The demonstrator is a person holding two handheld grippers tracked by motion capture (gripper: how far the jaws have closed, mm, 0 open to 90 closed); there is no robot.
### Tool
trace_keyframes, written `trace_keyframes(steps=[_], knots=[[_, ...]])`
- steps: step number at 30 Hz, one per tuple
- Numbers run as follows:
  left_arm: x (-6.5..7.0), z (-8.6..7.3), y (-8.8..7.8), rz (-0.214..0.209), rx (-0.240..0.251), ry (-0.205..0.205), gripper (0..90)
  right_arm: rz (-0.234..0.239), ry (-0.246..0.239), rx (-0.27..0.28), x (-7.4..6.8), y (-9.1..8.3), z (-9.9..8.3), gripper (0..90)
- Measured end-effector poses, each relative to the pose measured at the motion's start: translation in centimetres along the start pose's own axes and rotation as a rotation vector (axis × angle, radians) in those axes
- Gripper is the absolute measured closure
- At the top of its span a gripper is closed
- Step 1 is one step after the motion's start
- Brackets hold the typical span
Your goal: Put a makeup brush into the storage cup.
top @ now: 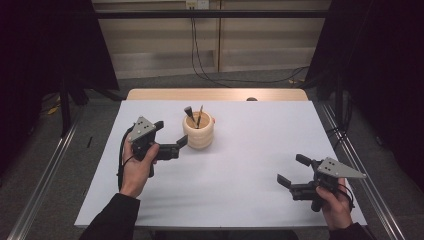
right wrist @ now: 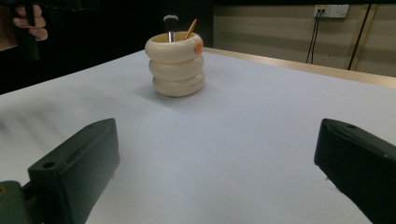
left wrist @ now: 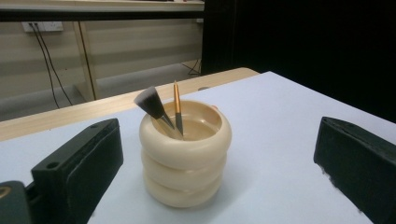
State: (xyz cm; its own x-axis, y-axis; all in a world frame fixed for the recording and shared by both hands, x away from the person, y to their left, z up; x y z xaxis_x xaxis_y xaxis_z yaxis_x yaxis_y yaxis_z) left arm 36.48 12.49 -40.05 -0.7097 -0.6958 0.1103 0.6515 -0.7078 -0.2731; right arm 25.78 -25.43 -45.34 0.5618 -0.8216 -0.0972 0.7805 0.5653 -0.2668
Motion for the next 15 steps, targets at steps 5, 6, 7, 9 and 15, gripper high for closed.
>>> trace_keyframes(steps=[5, 6, 7, 9, 15], knots=[[0.2, -0.4, -1.3, 0.016, 0.012, 0.007, 1.3, 0.001, 0.000, 0.001, 0.0, 0.0, 0.0, 0.0], [0.2, -0.6, -1.5, 0.020, 0.012, 0.004, 1.3, 0.001, -0.003, 0.002, 0.0, 0.0, 0.0, 0.0], [0.2, -0.8, -1.7, 0.019, 0.007, 0.005, 1.3, -0.001, -0.001, 0.000, -0.1, 0.0, 0.0, 0.0], [0.4, -1.3, -2.2, 0.001, 0.008, -0.008, 1.3, -0.001, -0.003, -0.001, 0.0, 0.0, -0.1, 0.0], [0.6, -2.0, -3.8, 0.009, 0.009, 0.010, 1.5, -0.003, -0.002, -0.004, 0.0, 0.1, -0.1, 0.0]])
Point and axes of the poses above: each handheld gripper's, and its own axes: y roughly forward along the jaws, z roughly out of its top, x roughly to its right, the point moved 6 cm from there along y, roughly forward along the jaws, and after that the axes turned 3 degrees about -z, right-handed, at the moved point
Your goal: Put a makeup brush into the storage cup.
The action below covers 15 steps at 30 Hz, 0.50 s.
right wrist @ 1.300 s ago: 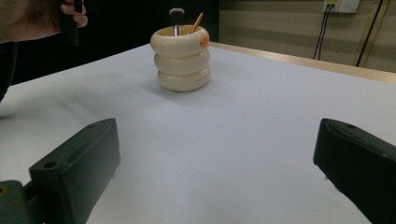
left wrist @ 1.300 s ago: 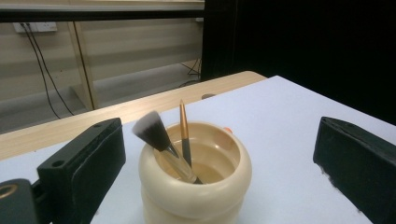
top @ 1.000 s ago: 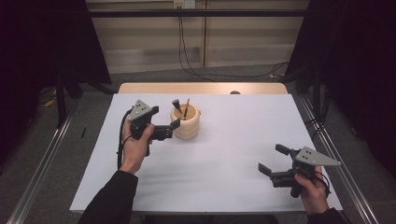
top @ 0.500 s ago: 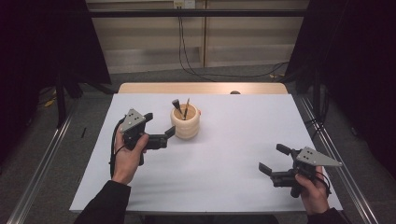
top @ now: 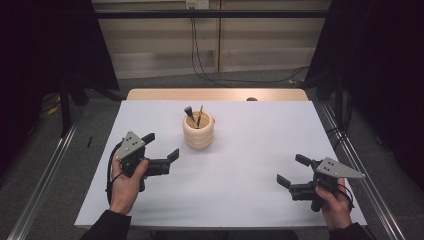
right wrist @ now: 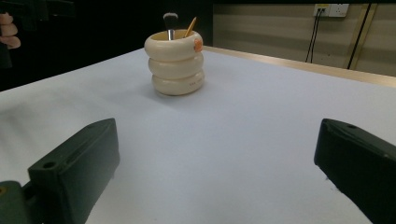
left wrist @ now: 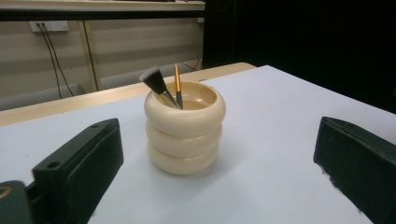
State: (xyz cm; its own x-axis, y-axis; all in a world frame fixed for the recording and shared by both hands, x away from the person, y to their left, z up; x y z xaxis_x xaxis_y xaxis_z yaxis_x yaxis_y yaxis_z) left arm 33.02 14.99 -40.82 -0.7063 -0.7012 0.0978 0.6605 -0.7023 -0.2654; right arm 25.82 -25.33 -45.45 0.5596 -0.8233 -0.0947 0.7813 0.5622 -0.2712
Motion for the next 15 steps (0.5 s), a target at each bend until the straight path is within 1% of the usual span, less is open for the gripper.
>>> trace_keyframes(steps=[2, 6, 9, 12, 13, 15], knots=[[0.0, -0.1, -0.5, -0.007, 0.002, 0.004, 2.2, -0.001, -0.002, 0.001, 0.0, 0.0, 0.0, 0.0], [0.1, -0.4, -1.6, 0.013, 0.006, 0.004, 1.6, -0.004, -0.006, 0.002, 0.1, -0.1, 0.0, 0.0], [0.4, -0.7, -2.4, 0.007, 0.007, -0.009, 1.6, -0.007, -0.006, 0.001, 0.1, 0.0, 0.0, 0.0], [0.6, -0.7, -2.7, -0.004, 0.002, -0.027, 2.0, -0.002, -0.004, -0.002, 0.0, 0.0, 0.0, 0.0], [0.6, -0.7, -2.7, 0.000, 0.006, -0.020, 2.2, 0.001, -0.013, -0.007, 0.0, 0.0, 0.0, 0.0], [0.9, -0.9, -3.0, 0.005, 0.002, -0.011, 2.0, -0.004, -0.008, 0.000, 0.0, -0.1, 0.0, 0.0]])
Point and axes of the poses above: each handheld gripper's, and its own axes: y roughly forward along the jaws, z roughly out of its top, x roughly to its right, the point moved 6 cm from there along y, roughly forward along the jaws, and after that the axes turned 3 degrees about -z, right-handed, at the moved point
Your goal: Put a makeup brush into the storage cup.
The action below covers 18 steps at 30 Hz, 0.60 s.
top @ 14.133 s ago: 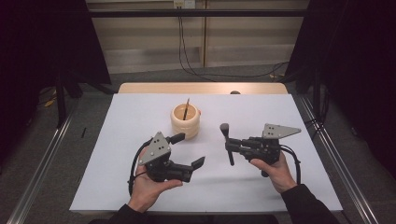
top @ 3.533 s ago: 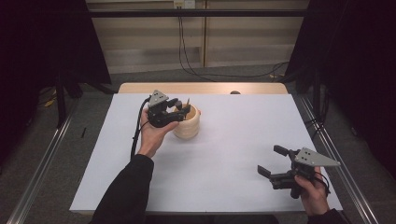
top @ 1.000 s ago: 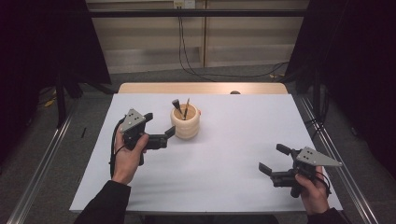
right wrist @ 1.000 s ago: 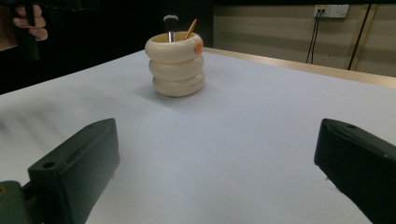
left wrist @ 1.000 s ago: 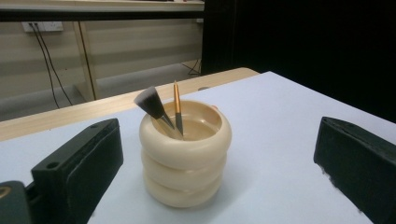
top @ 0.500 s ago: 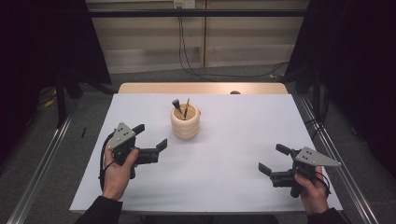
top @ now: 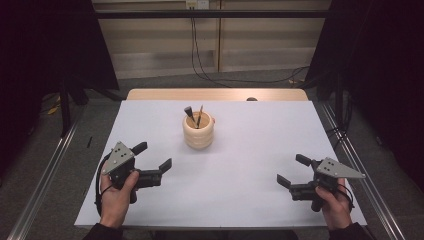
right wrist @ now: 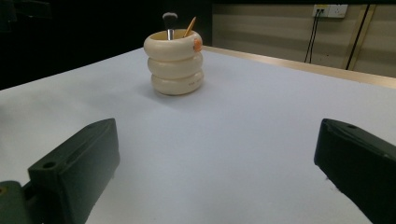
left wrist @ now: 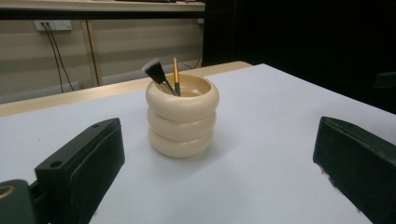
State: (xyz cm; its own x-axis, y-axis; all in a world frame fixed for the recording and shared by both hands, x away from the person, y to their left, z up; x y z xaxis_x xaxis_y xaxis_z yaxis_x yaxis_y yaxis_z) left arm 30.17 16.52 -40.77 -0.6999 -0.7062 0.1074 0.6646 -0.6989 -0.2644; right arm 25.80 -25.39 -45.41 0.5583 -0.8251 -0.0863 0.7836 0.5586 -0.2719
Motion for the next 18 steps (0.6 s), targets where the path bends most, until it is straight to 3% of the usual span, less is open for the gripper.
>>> trace_keyframes(steps=[11, 16, 18], knots=[[1.0, -2.4, -1.5, 0.010, -0.015, -0.007, 1.7, 0.000, -0.009, -0.004, 0.0, -0.1, 0.0, 0.0], [0.9, -3.4, -1.9, 0.003, -0.004, -0.014, 1.6, -0.003, -0.001, -0.005, 0.0, -0.1, -0.1, 0.0], [0.6, -3.8, -2.0, 0.023, -0.011, -0.016, 1.6, -0.002, -0.002, -0.012, 0.0, -0.1, -0.2, 0.0]])
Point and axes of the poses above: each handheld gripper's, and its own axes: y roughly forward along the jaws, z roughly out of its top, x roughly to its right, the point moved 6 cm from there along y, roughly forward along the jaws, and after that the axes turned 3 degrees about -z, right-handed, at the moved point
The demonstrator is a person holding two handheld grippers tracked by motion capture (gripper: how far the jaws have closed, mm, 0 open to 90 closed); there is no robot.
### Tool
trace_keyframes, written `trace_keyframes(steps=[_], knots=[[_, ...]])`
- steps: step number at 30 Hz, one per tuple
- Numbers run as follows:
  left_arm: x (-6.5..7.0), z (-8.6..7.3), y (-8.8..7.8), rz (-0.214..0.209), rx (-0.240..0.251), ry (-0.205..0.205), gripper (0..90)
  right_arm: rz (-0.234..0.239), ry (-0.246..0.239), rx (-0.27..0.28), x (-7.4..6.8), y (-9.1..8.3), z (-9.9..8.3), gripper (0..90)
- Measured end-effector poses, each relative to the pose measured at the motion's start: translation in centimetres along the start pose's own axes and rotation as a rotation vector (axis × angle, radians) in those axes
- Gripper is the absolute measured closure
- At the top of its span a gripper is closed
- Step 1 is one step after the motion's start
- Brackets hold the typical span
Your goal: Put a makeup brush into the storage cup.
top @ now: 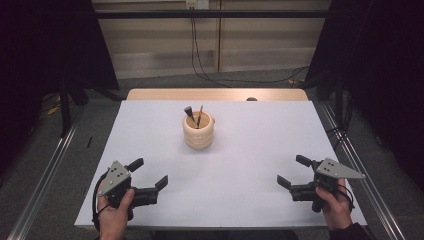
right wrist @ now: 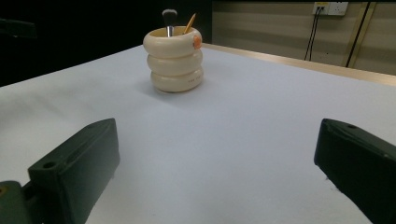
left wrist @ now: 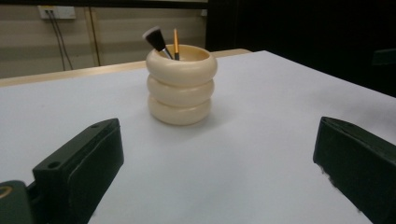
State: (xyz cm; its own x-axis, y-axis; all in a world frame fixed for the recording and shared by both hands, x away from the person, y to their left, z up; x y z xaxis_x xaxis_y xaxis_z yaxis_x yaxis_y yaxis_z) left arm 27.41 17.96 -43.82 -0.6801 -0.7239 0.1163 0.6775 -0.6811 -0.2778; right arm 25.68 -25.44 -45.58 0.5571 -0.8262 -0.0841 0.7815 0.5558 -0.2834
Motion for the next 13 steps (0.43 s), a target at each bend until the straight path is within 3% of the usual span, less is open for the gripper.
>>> trace_keyframes(steps=[4, 9, 13], knots=[[-0.03, -0.15, -0.58, -0.004, 0.014, -0.002, 1.6, -0.003, -0.004, 0.001, 0.08, -0.05, 0.00, 0.0], [0.41, -0.07, -0.90, -0.037, 0.035, 0.060, 1.1, 0.001, 0.001, -0.002, 0.07, 0.03, -0.05, 0.0], [0.11, -0.22, -0.69, -0.019, 0.029, 0.037, 0.9, 0.002, 0.001, 0.001, 0.02, -0.12, -0.01, 0.0]])
Point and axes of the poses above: each handheld gripper's, and its own axes: y roughly forward along the jaws, z roughly out of its top, x roughly to its right, the point moved 6 cm from there along y, roughly forward along the jaws, and after that the axes turned 3 degrees about -z, right-handed, at the moved point
